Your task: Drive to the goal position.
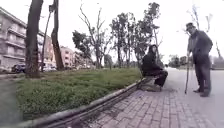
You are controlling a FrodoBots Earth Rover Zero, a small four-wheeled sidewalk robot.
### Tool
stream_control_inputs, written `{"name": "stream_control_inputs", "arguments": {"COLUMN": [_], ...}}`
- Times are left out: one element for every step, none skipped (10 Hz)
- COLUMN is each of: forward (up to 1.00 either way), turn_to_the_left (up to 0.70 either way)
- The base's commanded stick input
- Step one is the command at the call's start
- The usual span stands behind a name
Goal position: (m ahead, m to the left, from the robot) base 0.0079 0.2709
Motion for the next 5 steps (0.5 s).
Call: {"name": "stream_control_inputs", "arguments": {"forward": [0.00, 0.00, 0.00, 0.00, 0.00], "turn_to_the_left": [-0.45, -0.45, -0.45, -0.45, -0.45]}}
